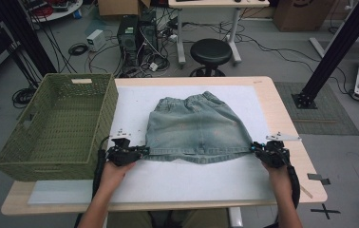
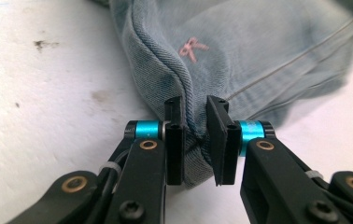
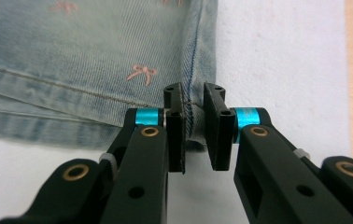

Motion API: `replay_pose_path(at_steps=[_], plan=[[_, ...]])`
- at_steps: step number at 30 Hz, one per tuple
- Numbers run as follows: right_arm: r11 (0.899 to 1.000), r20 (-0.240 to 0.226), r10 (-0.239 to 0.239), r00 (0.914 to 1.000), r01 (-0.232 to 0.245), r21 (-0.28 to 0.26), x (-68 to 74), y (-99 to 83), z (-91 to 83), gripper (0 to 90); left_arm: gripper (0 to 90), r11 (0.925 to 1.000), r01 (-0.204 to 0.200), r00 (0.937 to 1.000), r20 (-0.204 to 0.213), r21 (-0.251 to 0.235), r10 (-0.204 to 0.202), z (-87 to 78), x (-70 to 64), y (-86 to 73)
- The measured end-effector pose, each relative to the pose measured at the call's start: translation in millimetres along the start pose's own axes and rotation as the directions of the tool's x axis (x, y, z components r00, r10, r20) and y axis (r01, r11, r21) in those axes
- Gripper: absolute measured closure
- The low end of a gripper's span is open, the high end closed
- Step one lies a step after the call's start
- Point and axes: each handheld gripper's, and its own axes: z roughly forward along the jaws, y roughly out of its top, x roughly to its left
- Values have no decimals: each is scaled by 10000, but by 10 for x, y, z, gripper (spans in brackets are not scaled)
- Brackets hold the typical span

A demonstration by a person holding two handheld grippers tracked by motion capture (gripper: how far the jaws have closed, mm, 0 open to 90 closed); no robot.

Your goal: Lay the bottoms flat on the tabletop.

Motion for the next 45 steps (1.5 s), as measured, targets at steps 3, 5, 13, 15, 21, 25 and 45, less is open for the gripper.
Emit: replay_pose_path(at_steps=[3,5,13,15,21,25,45], plan=[[9998,-46,-162,9999,161,-130,30,-9,-134,806,778,9999,127,9986,522,-50,-125,-75,2,-68],[9996,-65,-227,9997,226,-186,58,-26,-213,806,777,9990,386,9942,1016,-204,-364,-145,6,-104],[9993,-227,-307,9993,302,-223,177,-115,-502,806,776,9995,71,9851,1721,-309,-17,-357,-73,-138],[9996,-190,-298,9994,298,-35,195,-145,-522,805,775,9998,-190,9891,1463,15,186,-319,-102,-161],[9952,103,-854,9963,848,487,237,-202,-415,598,574,9958,-706,9975,48,587,704,-186,-171,-187],[9973,-129,-626,9980,620,-384,232,-114,-445,487,445,9971,-527,9986,16,556,527,-90,-140,-120],[9948,451,-897,9949,874,514,153,389,504,876,870,9977,-94,9835,-1797,675,214,373,66,274]])
